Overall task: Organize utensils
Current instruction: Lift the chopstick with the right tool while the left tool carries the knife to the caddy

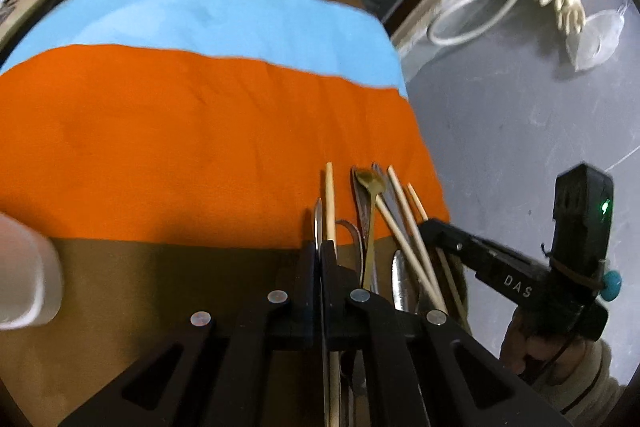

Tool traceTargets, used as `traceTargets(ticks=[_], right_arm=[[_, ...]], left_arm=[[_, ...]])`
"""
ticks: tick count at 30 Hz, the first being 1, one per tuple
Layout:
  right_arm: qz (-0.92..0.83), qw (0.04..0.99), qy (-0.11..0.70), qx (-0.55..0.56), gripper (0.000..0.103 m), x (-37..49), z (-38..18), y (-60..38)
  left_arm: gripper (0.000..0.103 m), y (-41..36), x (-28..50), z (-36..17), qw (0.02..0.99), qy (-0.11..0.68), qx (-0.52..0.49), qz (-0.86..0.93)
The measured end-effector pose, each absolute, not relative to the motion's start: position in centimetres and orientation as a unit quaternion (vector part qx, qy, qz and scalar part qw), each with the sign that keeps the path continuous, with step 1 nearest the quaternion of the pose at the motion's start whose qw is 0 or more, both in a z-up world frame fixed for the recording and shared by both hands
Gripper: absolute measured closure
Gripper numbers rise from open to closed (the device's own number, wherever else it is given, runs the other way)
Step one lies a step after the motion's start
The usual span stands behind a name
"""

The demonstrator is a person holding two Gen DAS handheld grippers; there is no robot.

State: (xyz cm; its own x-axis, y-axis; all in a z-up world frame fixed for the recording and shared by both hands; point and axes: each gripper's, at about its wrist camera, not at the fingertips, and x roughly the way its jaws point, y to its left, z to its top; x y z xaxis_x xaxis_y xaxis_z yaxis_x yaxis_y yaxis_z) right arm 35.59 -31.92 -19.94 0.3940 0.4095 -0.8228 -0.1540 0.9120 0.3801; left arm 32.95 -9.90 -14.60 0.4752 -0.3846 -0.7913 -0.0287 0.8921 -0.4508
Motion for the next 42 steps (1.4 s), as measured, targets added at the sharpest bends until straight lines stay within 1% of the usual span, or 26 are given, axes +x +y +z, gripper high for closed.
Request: traceTargets(ticks=[3, 8, 11, 15, 20, 27, 31, 38, 42], right_arm=[[0.169, 0.836, 0.503, 0.139, 0.099, 34.6, -18.5, -32.4], [0.172, 0.867, 0.430, 0.182, 0.099, 31.5, -15.1, -33.4], [0.167, 0.886, 0.392, 0.183, 0.099, 29.5, -13.2, -33.2], [0.166, 0.906, 0.342, 0.187, 0.099, 27.3, -10.2, -32.6], [0.179, 0.926, 0.271, 0.191, 0.099, 25.5, -6.2, -30.9], [0.208, 0.952, 0.156, 0.163, 0.099, 24.0, -0.7, -26.1], [0.231, 0.953, 0.110, 0.164, 0.099, 23.9, 1.7, -23.0], [0.269, 0.941, 0.071, 0.195, 0.099, 24.9, 3.2, -17.4], [0.285, 0.935, 0.054, 0.204, 0.099, 25.3, 3.1, -13.8]], left_arm=[[0.100, -8.8, 31.6, -13.5, 0.846, 0.476, -0.218, -0.098], [0.101, -7.5, 29.0, -11.4, 0.874, 0.417, -0.230, -0.096], [0.101, -7.1, 27.3, -9.8, 0.894, 0.372, -0.226, -0.106], [0.101, -6.6, 26.6, -7.7, 0.911, 0.334, -0.215, -0.113], [0.101, -3.9, 25.5, -3.7, 0.925, 0.283, -0.220, -0.125], [0.101, 0.0, 23.6, 1.3, 0.936, 0.249, -0.210, -0.131], [0.101, 2.6, 21.9, 3.4, 0.943, 0.238, -0.202, -0.117], [0.101, 8.5, 18.9, 6.6, 0.955, 0.214, -0.194, -0.073], [0.101, 11.7, 17.8, 7.4, 0.958, 0.199, -0.203, -0.047]])
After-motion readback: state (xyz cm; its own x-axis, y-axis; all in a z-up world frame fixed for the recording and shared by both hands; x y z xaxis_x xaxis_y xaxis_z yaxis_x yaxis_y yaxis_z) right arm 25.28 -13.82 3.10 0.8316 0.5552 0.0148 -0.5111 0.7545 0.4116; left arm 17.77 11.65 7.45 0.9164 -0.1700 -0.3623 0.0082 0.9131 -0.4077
